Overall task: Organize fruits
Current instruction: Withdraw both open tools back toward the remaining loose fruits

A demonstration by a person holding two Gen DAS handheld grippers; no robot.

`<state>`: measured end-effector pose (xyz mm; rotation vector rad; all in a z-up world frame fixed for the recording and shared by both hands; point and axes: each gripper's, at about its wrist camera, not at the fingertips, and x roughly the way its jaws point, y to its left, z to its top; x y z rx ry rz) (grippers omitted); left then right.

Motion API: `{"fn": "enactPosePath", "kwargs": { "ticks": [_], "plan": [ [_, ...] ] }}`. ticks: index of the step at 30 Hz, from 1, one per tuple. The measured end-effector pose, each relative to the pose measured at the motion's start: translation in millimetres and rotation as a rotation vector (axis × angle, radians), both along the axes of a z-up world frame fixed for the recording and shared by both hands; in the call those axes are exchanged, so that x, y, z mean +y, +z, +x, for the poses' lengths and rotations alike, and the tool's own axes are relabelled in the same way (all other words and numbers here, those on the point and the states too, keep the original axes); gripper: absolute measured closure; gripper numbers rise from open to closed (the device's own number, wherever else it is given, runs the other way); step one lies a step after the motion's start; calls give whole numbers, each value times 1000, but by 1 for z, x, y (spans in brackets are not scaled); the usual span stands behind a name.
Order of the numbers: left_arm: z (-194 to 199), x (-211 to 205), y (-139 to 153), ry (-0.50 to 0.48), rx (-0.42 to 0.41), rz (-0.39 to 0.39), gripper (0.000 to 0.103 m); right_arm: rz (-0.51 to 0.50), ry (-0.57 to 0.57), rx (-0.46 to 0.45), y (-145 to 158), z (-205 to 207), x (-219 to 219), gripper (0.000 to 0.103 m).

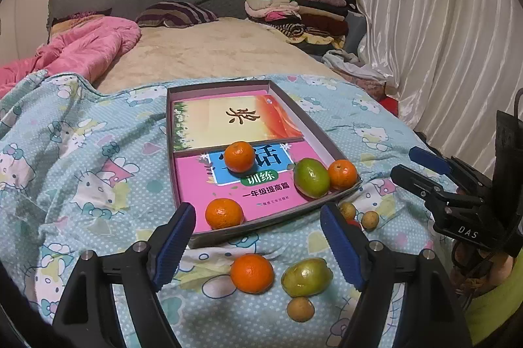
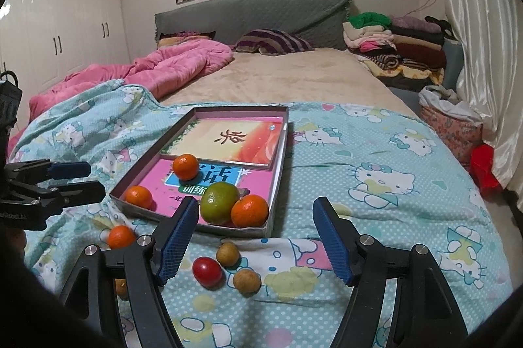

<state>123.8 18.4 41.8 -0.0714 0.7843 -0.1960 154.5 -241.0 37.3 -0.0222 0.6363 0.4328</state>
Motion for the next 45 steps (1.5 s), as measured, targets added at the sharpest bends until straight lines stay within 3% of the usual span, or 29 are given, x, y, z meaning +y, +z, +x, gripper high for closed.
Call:
{"fn": "enactPosePath", "kwargs": {
  "ticks": [36, 45],
  "plan": [
    [-36, -7, -27, -31, 64, 23, 24, -14, 38, 71, -21, -19, 4, 29],
    [-37, -8, -33, -25, 81, 24, 16, -17, 38, 91, -27, -19, 4, 24]
  ]
}}
